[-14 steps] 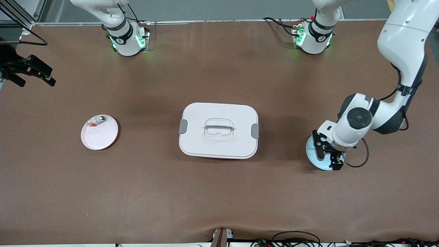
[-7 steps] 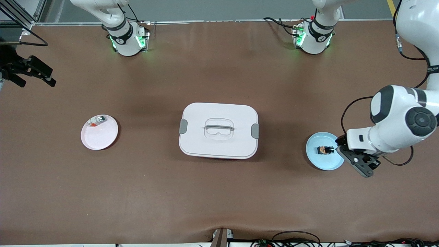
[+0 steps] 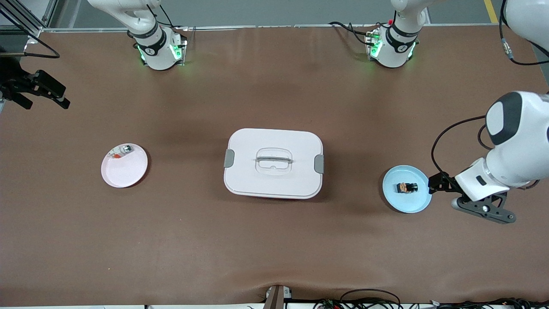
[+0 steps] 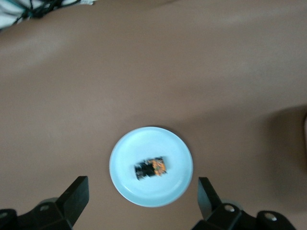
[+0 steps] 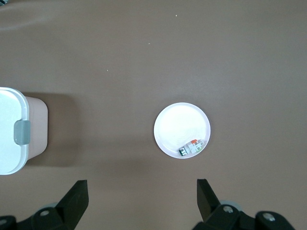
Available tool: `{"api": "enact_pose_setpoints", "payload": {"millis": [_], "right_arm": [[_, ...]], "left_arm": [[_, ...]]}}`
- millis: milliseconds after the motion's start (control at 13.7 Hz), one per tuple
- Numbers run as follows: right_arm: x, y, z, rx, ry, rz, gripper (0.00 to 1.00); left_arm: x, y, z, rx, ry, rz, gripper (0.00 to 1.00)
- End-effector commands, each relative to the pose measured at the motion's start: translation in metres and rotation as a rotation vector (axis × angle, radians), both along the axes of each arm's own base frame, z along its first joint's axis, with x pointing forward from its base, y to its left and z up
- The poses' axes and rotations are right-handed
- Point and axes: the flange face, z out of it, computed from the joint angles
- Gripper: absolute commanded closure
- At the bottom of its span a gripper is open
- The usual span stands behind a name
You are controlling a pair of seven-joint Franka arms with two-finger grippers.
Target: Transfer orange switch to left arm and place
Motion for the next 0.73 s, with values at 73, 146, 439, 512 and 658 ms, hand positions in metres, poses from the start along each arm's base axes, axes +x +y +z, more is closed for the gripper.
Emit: {"api": "enact_pose_setpoints", "payload": {"millis": [73, 146, 439, 512, 658], "right_arm": [[0.004, -0.004, 0.002, -0.012, 0.007, -0.019, 0.00], [0.004, -0.004, 0.002, -0.012, 0.007, -0.019, 0.00], [0.004, -0.005, 0.001, -0.013, 0.008, -0.022, 0.00], [0.004, -0.005, 0.001, -0.013, 0.008, -0.022, 0.00], [0.004, -0.004, 0.001, -0.013, 0.008, -0.019, 0.00]], "left_arm": [[-0.028, -0.007, 0.048, -0.018, 0.033, 0.236, 0.00], [-0.035, -0.010, 0.058, -0.009, 0.053, 0.292, 0.00], [-0.065, -0.011, 0.098, 0.002, 0.089, 0.322, 0.00], [-0.070, -0.008, 0.109, -0.004, 0.074, 0.333, 0.00], [-0.074, 0.010, 0.119, 0.012, 0.057, 0.332, 0.00]]}}
